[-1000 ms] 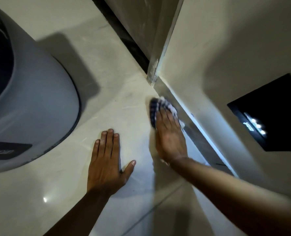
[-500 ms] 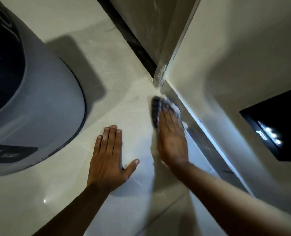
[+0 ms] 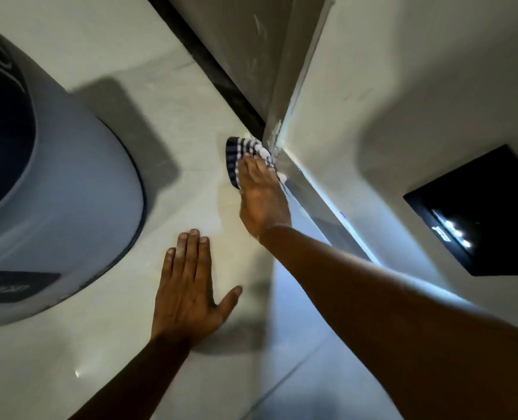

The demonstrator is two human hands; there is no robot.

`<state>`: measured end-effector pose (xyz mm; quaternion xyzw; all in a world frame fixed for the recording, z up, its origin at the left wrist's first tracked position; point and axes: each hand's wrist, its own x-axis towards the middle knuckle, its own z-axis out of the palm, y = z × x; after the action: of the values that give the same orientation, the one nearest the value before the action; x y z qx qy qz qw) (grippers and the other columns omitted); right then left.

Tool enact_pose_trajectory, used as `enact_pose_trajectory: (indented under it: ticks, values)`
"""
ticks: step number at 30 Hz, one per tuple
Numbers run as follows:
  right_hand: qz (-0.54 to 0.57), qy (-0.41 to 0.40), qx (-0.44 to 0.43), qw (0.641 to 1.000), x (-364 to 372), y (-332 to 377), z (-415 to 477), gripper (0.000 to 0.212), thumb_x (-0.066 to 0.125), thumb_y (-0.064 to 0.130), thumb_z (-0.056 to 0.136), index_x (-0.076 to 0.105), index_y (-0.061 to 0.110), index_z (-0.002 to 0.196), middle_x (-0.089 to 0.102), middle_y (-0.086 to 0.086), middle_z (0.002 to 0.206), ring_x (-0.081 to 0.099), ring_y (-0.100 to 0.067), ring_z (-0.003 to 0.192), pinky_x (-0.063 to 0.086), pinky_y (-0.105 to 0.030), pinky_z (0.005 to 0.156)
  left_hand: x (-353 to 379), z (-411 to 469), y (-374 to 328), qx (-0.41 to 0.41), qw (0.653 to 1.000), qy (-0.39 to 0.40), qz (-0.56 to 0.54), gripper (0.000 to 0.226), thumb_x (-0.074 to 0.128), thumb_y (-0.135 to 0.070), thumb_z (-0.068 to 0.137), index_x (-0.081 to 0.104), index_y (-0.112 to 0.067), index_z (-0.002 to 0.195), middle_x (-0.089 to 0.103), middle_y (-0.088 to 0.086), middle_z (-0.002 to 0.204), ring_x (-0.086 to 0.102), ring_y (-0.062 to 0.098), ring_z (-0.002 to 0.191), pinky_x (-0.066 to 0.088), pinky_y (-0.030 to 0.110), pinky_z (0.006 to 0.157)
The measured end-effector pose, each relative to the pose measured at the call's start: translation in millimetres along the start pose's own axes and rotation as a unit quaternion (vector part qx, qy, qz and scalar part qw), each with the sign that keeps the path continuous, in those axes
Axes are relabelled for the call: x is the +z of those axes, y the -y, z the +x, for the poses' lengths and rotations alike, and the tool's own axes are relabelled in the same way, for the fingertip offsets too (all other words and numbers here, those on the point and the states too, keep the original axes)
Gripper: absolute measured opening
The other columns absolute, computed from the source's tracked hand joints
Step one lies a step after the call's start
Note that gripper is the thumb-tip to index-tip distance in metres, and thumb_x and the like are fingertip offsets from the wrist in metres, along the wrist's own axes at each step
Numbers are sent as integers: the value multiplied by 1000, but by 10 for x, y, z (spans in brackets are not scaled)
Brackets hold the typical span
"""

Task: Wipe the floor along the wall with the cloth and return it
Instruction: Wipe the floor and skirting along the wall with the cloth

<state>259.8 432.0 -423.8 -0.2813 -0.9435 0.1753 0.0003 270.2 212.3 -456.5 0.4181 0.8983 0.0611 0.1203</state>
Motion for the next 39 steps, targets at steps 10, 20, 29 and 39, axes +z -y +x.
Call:
enact_pose_trajectory:
  ticks: [10,20,29,39]
  values:
    - [-53,92,124,987,-389,-1249,-3361,55,26,25,97,38,0,145,38,-16,153,38,-38,141,27,-49,114,19,-162,-235,36,999,4,-20,107,40,-75,87,9,-3,160,7,18,171,1,32,159,7,49,129]
    - [-88,34,49,994,-91,-1065,-2339,58,36,28,99,21,8,152,29,-14,159,21,-27,149,16,-45,124,130,-290,-414,58,997,8,47,107,30,-79,86,3,-6,160,4,18,171,0,33,159,4,49,129]
    - [-55,51,54,996,-225,-1181,-2526,57,31,30,100,22,10,153,29,-11,160,24,-25,149,17,-43,123,76,-272,-439,55,998,14,29,106,32,-78,87,8,-4,160,7,19,171,3,34,159,9,51,129]
    - [-37,54,105,992,-262,-1141,-2791,65,38,19,94,14,17,154,25,-3,160,26,-26,147,16,-40,123,39,-256,-463,46,999,13,18,105,36,-75,89,10,-2,159,11,20,170,6,36,159,14,53,128]
